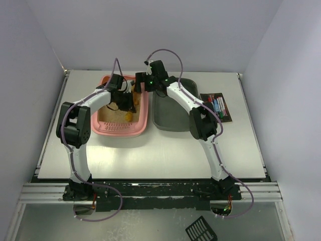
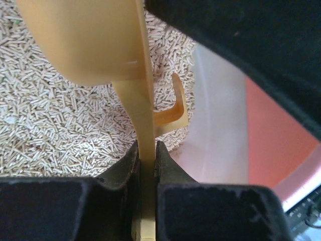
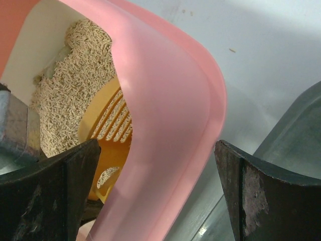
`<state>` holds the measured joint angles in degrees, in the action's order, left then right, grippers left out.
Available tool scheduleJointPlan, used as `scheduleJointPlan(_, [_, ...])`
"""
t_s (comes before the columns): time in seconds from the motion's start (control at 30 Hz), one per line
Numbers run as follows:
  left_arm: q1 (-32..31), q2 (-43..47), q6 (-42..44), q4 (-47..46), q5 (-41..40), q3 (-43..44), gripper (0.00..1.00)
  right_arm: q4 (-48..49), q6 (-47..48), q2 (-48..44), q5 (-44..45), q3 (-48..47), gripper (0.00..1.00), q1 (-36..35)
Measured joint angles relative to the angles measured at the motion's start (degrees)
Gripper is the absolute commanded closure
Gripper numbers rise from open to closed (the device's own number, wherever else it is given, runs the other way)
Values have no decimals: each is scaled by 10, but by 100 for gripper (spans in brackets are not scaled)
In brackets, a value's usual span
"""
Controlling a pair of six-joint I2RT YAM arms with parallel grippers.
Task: Clean the litter box
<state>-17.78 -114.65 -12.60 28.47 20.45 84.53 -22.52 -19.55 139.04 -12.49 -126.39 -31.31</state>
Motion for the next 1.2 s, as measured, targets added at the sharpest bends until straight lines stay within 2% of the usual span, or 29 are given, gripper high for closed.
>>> scheduleJointPlan(0.27, [23,0,-10,-18,110,-13,93,3,-1,0,-7,2,0,-2])
scheduleJointPlan(0.47, [41,0,-45,-85,169,-61,93,4,-1,3,-8,2,0,-2])
scheduleJointPlan(0.8, [64,31,-43,-100,197,-92,93,10,-2,4,-13,5,0,-1])
scheduleJointPlan(1.2, [95,77,-23,-76,208,-101,93,33,-9,4,-28,23,0,5])
